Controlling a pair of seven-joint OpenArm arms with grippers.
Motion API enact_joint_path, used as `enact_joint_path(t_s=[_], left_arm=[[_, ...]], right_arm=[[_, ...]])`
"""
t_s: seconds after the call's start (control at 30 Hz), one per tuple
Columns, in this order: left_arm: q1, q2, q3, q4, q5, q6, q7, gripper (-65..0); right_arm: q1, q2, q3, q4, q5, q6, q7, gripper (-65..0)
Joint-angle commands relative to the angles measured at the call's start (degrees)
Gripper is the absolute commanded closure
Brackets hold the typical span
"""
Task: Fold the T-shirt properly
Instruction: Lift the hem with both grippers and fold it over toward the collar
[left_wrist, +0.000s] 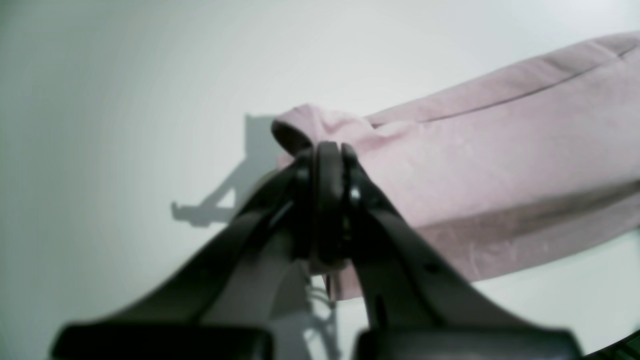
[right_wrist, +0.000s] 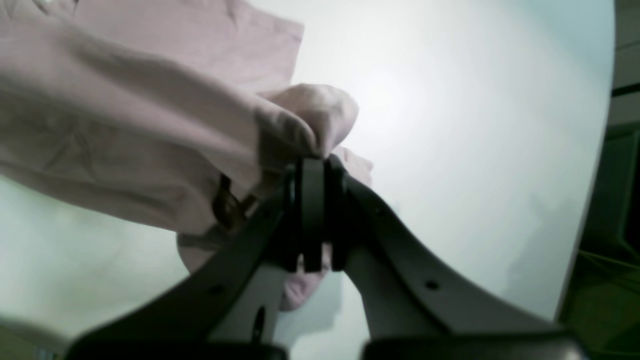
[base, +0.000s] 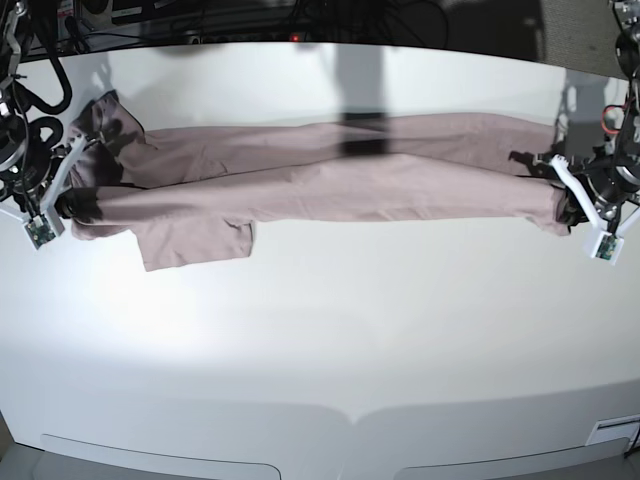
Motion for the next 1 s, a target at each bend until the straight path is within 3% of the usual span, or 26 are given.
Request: enact_joint_path(t_s=[0.0, 0.23, 0.43, 0.67, 0.8, 0.93, 0.97], left_arm=[[-0.4, -1.1, -0.5, 1.1, -0.2, 0.3, 0.5, 0.0], [2.6, -1.1, -0.5, 1.0, -0.2, 0.3, 1.2, 0.0], [7.1, -0.6, -0.5, 1.0, 0.3, 0.3, -0.6, 0.0], [9.7, -0.5, -0.5, 1.0, 4.7, 0.3, -4.6, 0.0], [9.7, -0.5, -0.5, 1.0, 6.6, 0.4, -7.6, 0.0], [9.7, -0.5, -0.5, 1.0, 6.5, 0.3, -7.9, 0.0], [9.7, -0.5, -0.5, 1.0, 6.5, 0.3, -8.0, -5.5]], right_arm=[[0.2, 1.1, 0.7, 1.4, 0.7, -0.2, -0.2, 0.0], [-5.3, 0.4, 0.7, 1.6, 2.0, -0.2, -2.4, 0.0], [-10.3, -2.2, 0.7, 1.6, 2.0, -0.2, -2.8, 0.0], [-13.2, -5.7, 0.7, 1.3, 0.2, -0.2, -6.9, 0.0], [-13.5, -5.8, 0.8, 1.2, 0.3, -0.2, -8.9, 0.0], [-13.5, -5.8, 0.8, 1.2, 0.2, -0.2, -9.3, -22.3], [-13.5, -5.9, 0.8, 1.2, 0.3, -0.2, -9.2, -25.8]])
